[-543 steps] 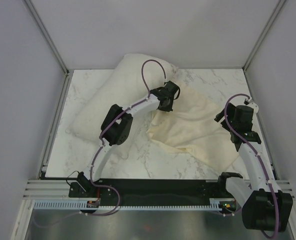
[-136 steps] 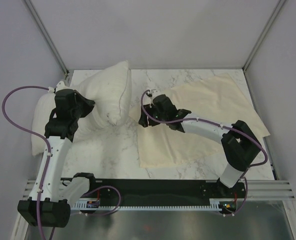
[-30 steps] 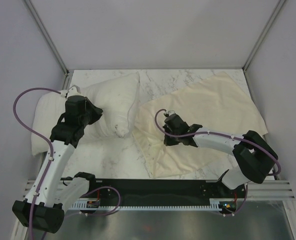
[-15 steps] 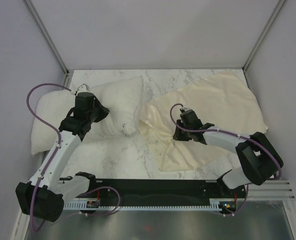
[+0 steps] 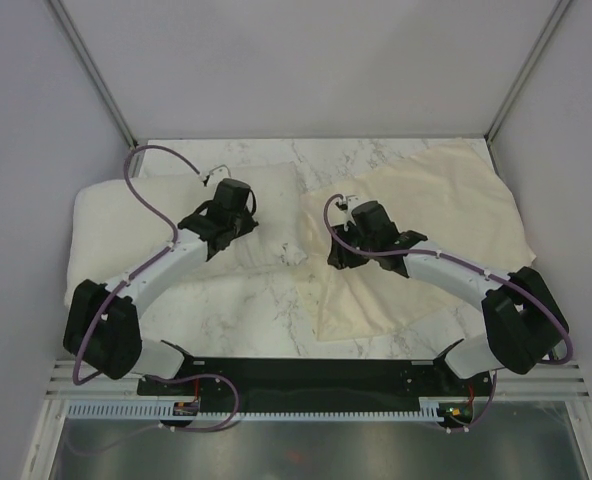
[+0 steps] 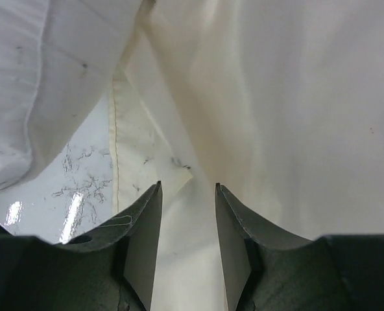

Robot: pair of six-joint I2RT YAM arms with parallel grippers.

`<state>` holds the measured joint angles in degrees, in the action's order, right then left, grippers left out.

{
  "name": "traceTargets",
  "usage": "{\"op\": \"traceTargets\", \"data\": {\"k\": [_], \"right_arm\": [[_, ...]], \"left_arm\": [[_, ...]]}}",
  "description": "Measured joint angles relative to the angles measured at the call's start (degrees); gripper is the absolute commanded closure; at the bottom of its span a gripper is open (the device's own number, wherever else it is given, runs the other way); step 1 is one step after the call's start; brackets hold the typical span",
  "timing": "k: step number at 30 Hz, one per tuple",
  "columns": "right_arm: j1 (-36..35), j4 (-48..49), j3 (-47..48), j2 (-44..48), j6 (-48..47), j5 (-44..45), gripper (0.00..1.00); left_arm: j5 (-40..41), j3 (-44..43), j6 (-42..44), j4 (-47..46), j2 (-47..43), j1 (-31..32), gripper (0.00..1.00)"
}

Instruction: Put the pillow into the pillowcase

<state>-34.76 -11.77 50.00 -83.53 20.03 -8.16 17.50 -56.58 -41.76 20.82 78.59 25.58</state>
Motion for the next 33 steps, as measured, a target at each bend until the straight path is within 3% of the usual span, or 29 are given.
{"op": "traceTargets", "data": {"k": [5, 9, 15, 22, 33], "right_arm": [[-0.46, -1.42, 0.57, -0.17, -1.4, -0.46, 0.44], [-1.92, -2.95, 2.12, -0.48, -3.67, -0.94, 0.19], [-5.4, -4.33, 6.95, -2.8, -6.69, 5.92, 0.15], [-4.7, -5.16, 12.46, -8.39, -10.47, 13.38, 0.17], [-3.58, -4.92, 20.0, -20.44, -13.05, 10.58, 0.21]], "left_arm": [[8.26, -3.98, -0.2, -0.87, 5.77, 6.21, 0.98], [11.34, -6.36, -0.5, -1.49, 9.51, 7.65, 0.98], [9.86, -6.4, -1.57, -2.54, 9.77, 5.6, 0.98], [6.08, -3.96, -1.79, -3.58, 6.12, 2.19, 0.98], [1.4, -0.7, -1.73, -2.89, -0.31, -2.12, 0.98]]}}
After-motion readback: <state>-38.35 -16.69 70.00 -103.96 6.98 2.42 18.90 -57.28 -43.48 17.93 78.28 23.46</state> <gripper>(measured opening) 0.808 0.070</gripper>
